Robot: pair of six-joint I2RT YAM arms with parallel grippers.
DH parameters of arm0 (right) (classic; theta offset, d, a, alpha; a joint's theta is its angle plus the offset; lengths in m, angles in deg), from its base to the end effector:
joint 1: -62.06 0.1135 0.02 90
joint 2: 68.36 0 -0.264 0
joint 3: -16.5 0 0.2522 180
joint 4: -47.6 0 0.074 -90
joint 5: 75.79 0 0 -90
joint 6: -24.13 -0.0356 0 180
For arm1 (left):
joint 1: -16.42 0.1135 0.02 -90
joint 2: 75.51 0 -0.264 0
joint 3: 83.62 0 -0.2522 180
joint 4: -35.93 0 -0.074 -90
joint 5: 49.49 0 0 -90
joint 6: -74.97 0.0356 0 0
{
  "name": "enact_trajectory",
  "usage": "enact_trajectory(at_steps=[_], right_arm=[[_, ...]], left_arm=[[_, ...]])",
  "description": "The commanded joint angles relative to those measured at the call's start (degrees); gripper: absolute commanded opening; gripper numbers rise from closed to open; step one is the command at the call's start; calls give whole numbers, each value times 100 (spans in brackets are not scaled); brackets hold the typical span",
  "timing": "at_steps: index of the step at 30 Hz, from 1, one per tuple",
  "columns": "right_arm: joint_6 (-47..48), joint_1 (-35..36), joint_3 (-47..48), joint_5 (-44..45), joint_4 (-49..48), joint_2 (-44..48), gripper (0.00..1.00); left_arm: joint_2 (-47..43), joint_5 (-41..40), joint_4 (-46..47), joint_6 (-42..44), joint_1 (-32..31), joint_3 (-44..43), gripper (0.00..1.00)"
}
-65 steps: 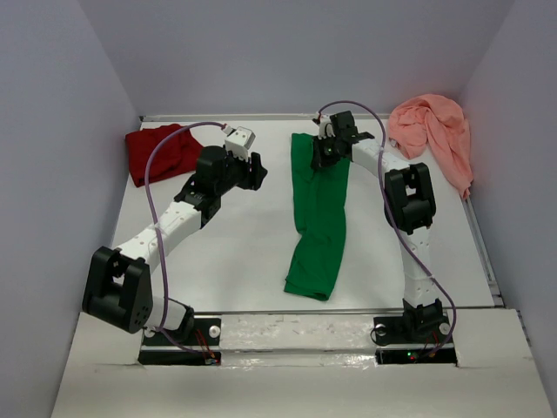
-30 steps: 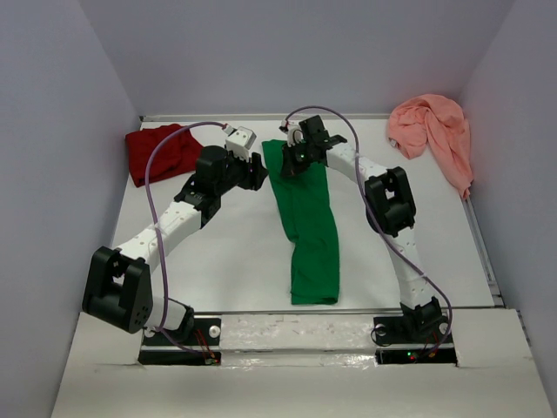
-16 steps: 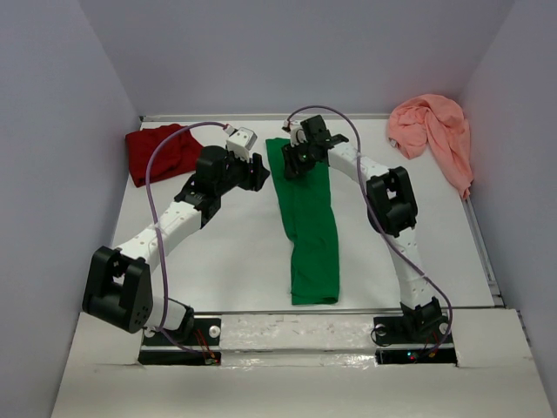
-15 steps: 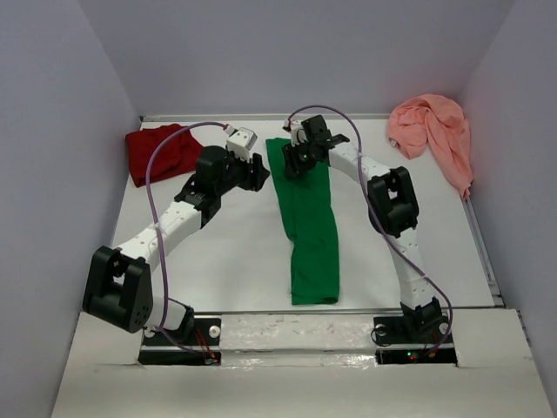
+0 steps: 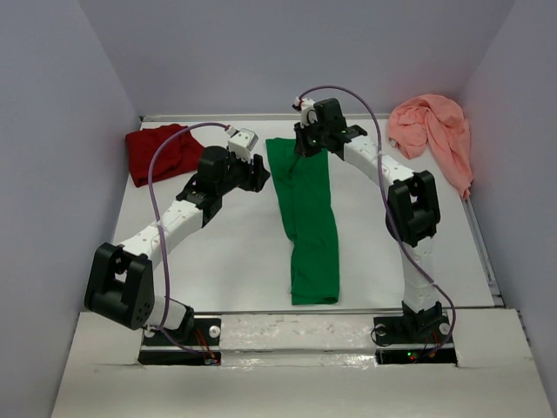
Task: Fold and stack the t-shirts
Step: Rotate the tshirt 90 degrees
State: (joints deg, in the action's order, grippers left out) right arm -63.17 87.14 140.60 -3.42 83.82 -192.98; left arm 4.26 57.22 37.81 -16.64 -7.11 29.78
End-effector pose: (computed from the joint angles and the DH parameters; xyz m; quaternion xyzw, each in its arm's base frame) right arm 0.4561 0.2254 0.2639 -0.2787 0.8410 0.2203 0.4079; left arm 0.2936 -0.1390 0.2947 0.2359 0.7336 -0.2462 0.5879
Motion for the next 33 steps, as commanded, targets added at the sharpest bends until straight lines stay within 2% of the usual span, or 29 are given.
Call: enact_trajectory(at_steps=[1, 20, 25, 33], right_arm=[[-50, -38, -145, 259, -75, 61, 0], [-252, -38, -119, 778, 962, -581, 0], [-481, -38, 250, 699, 1454, -941, 0], [-595, -38, 830, 734, 1498, -1451, 0]], left_arm=[[-58, 52, 229, 46, 6, -33, 62], [-75, -10, 176, 29, 6, -130, 62], [-31, -19, 150, 20, 6, -165, 62], [-84, -10, 133, 29, 6, -174, 62]])
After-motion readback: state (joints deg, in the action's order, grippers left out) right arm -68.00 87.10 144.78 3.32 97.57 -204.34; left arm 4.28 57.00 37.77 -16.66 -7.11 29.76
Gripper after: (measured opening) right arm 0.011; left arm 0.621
